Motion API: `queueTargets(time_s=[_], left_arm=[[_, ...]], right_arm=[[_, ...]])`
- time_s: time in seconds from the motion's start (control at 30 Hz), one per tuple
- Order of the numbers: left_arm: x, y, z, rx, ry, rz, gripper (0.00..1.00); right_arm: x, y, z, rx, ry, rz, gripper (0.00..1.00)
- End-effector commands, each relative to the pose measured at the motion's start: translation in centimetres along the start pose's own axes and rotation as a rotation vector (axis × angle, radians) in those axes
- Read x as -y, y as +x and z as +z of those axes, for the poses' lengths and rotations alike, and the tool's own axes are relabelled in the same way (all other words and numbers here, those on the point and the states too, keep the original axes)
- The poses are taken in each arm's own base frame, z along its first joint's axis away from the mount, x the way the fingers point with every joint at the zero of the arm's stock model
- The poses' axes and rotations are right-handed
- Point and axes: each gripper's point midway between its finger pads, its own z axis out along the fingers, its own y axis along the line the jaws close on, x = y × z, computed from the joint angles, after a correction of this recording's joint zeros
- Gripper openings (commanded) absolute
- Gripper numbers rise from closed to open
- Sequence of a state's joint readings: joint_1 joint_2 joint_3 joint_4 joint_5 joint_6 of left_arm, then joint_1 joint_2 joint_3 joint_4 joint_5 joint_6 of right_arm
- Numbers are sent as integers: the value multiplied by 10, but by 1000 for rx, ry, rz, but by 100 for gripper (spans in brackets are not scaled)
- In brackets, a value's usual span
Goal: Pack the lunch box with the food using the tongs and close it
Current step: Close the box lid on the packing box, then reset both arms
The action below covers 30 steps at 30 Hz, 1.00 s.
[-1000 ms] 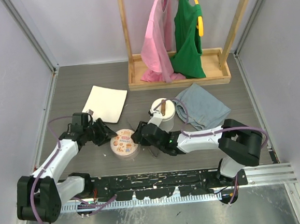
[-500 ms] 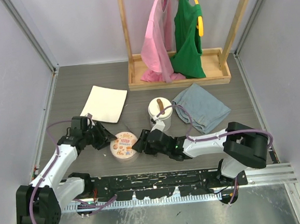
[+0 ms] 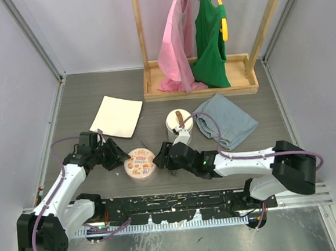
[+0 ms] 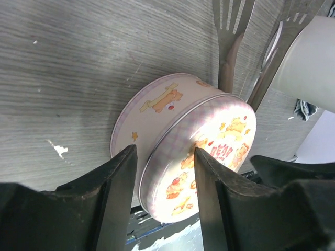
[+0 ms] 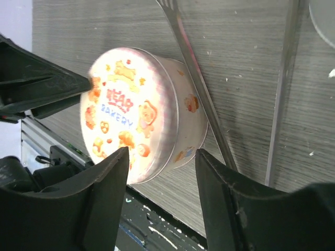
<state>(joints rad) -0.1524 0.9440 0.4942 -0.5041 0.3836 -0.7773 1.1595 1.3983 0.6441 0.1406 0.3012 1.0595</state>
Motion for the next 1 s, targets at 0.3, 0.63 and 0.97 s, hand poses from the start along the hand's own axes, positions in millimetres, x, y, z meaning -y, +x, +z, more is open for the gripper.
queueTargets(time_s=[0.3,0.63,0.97], left_arm=[[51,-60,-88,310,-19,144,80],[76,-127,-195,692,-185,290,98],[103,-162,-272,885,-284,370,98]], right_arm=[[-59,-112,-125,307,-172,-334,71],[4,-285,-222,731,446,-633,100],[71,-383,-299,790,523,-281,100]])
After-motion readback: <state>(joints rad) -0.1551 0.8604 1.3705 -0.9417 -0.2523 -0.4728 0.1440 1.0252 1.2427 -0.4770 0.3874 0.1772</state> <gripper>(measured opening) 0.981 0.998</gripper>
